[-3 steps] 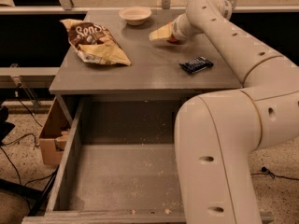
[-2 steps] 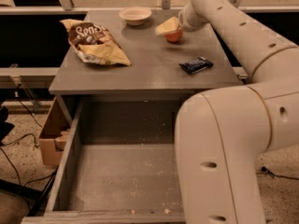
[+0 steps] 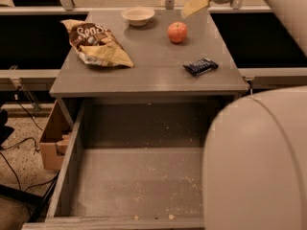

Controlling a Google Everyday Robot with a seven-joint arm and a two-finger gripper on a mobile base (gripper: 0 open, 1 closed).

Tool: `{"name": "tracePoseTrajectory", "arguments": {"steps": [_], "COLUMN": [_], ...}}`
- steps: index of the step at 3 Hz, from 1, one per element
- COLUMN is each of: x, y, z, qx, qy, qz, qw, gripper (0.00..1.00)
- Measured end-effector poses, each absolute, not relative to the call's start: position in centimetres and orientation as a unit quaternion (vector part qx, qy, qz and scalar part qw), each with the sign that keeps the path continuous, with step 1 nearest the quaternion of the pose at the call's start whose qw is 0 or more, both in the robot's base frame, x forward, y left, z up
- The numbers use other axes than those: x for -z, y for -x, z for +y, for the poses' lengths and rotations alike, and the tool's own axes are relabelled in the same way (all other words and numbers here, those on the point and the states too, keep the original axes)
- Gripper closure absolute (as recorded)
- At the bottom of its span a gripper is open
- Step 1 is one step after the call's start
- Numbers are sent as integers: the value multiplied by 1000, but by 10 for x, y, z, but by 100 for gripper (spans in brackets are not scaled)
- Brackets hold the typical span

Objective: Pick apple from top drawer and place on counter

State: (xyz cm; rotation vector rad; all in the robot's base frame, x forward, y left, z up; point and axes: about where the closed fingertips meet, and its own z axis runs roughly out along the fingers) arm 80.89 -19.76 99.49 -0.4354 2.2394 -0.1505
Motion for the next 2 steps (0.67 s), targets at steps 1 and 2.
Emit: {"name": "tracePoseTrajectory", "arguments": {"steps": [1, 2], "x": [-1014, -1031], "y": [-753, -704], "z": [-202, -199], "qx": [105, 128], "qy": [200, 193], "qz": [896, 890], "qw": [383, 392], "gripper": [0, 0]}}
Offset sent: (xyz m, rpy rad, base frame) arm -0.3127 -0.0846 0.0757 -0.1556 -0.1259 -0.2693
